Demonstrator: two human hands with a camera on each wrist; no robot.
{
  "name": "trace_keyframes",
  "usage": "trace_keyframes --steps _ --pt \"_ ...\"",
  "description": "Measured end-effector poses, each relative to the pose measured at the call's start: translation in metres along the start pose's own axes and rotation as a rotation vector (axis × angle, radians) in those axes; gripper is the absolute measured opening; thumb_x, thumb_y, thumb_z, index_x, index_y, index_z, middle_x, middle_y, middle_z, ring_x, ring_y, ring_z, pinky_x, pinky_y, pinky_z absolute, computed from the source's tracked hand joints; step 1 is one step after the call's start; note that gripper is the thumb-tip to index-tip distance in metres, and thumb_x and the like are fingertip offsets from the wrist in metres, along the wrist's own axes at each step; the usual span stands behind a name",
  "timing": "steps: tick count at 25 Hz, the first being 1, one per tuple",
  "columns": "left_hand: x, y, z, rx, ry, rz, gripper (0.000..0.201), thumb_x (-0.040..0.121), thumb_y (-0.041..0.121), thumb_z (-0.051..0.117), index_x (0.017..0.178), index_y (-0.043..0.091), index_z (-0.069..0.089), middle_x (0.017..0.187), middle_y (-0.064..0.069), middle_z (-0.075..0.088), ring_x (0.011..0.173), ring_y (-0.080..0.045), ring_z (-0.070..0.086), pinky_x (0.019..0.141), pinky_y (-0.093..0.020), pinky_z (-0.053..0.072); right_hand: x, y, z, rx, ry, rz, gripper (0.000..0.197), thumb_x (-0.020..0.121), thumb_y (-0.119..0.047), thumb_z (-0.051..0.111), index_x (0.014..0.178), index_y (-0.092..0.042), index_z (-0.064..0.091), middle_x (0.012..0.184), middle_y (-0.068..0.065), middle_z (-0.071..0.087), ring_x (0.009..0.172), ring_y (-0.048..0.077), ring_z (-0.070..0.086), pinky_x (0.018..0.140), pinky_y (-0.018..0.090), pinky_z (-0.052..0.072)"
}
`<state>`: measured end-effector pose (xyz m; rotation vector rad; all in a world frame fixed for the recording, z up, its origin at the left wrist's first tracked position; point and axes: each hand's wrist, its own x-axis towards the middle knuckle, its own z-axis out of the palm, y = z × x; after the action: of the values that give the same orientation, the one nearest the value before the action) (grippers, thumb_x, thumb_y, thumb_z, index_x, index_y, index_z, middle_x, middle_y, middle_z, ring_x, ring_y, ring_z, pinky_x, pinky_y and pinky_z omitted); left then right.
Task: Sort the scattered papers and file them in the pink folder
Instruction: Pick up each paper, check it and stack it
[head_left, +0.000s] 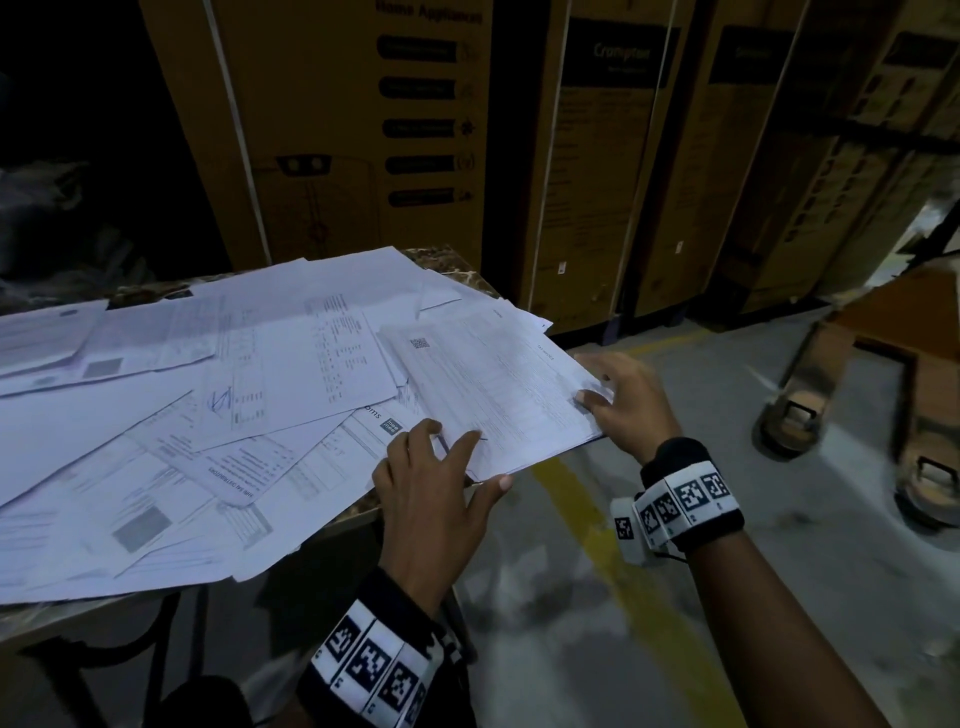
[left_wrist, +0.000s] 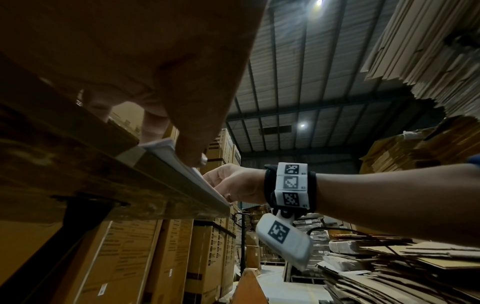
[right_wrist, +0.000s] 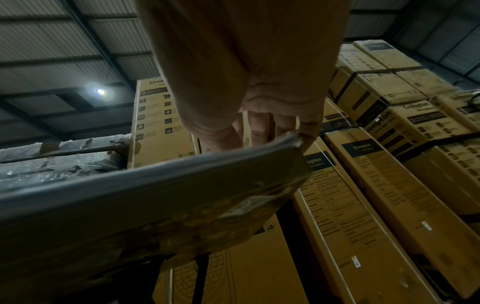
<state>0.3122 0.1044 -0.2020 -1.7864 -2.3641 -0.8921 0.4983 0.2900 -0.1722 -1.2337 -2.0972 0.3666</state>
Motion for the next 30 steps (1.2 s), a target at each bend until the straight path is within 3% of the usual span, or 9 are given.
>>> trace_keyframes --steps 2,4,7,10,13,16,21,25,30 --pt "-0.004 -0.001 -0.003 -0.052 0.035 0.013 0.056 0.086 0.060 0.063 0.135 0.033 0.058 0.140 -0.007 0.047 0.131 -0.025 0.031 0.100 -0.044 0.030 -0.015 -0.004 -0.001 -0.014 0.045 -0.050 0.038 0.089 -0.018 0.070 0.126 -0.020 0.064 0.125 0.000 0.064 0.115 0.024 0.054 0.094 0.050 0.049" --pt "-0.009 -0.003 -0.008 -0.109 0.071 0.034 0.055 0.086 0.056 0.066 0.134 0.029 0.060 0.140 -0.008 0.049 0.130 -0.025 0.034 0.100 -0.045 0.036 -0.036 -0.014 -0.002 -0.011 0.109 -0.122 0.033 0.091 -0.017 0.067 0.124 -0.021 0.065 0.122 -0.002 0.065 0.111 0.024 0.055 0.091 0.050 0.049" --pt "-0.023 -0.010 -0.023 -0.241 0.127 0.097 0.047 0.087 0.049 0.064 0.128 0.025 0.065 0.138 -0.005 0.051 0.127 -0.025 0.042 0.098 -0.042 0.043 -0.073 -0.039 -0.004 0.091 0.183 -0.216 0.030 0.091 -0.010 0.067 0.120 -0.018 0.068 0.119 -0.003 0.067 0.110 0.019 0.059 0.093 0.039 0.050" --pt "-0.047 -0.019 -0.047 -0.315 0.163 0.189 0.037 0.089 0.039 0.064 0.123 0.023 0.069 0.130 0.002 0.055 0.121 -0.016 0.047 0.099 -0.027 0.040 -0.117 -0.072 0.004 0.292 0.238 -0.204 0.028 0.090 -0.005 0.069 0.116 -0.014 0.070 0.110 -0.004 0.069 0.098 0.011 0.063 0.082 0.022 0.049" --pt "-0.081 -0.040 -0.070 -0.306 0.215 0.242 0.029 0.090 0.025 0.067 0.115 0.012 0.073 0.121 -0.001 0.063 0.117 -0.018 0.054 0.100 -0.022 0.038 -0.162 -0.106 0.025 0.465 0.193 -0.118 0.027 0.090 -0.004 0.069 0.115 -0.016 0.071 0.106 -0.008 0.067 0.089 0.010 0.064 0.072 0.025 0.052" --pt "-0.110 -0.072 -0.089 -0.254 0.296 0.276 0.023 0.087 0.015 0.069 0.108 0.006 0.075 0.114 -0.006 0.066 0.109 -0.020 0.058 0.097 -0.026 0.041 -0.197 -0.139 0.048 0.632 0.070 -0.001 0.031 0.092 -0.006 0.067 0.117 -0.023 0.070 0.112 -0.013 0.068 0.093 0.011 0.065 0.075 0.024 0.054" --pt "-0.133 -0.116 -0.121 -0.173 0.359 0.219 0.023 0.088 0.011 0.068 0.109 0.004 0.075 0.116 -0.012 0.065 0.110 -0.030 0.059 0.096 -0.042 0.047 -0.218 -0.189 0.077 0.735 -0.006 0.030 0.034 0.091 -0.004 0.067 0.119 -0.023 0.070 0.112 -0.015 0.069 0.093 0.012 0.067 0.080 0.022 0.054" --pt "-0.139 -0.163 -0.149 -0.112 0.360 0.164 0.031 0.089 0.017 0.067 0.117 0.005 0.071 0.127 -0.016 0.060 0.118 -0.033 0.055 0.094 -0.051 0.047 -0.216 -0.229 0.095 0.774 -0.039 -0.062 0.033 0.091 -0.001 0.066 0.120 -0.018 0.070 0.116 -0.010 0.068 0.094 0.013 0.067 0.080 0.020 0.053" --pt "-0.132 -0.211 -0.170 -0.017 0.289 0.015 0.049 0.092 0.037 0.059 0.132 0.010 0.062 0.142 -0.015 0.054 0.135 -0.036 0.046 0.102 -0.060 0.042 -0.202 -0.264 0.109 0.744 -0.106 -0.152 0.029 0.091 -0.001 0.066 0.113 -0.018 0.073 0.113 -0.009 0.067 0.094 0.011 0.066 0.078 0.014 0.049"
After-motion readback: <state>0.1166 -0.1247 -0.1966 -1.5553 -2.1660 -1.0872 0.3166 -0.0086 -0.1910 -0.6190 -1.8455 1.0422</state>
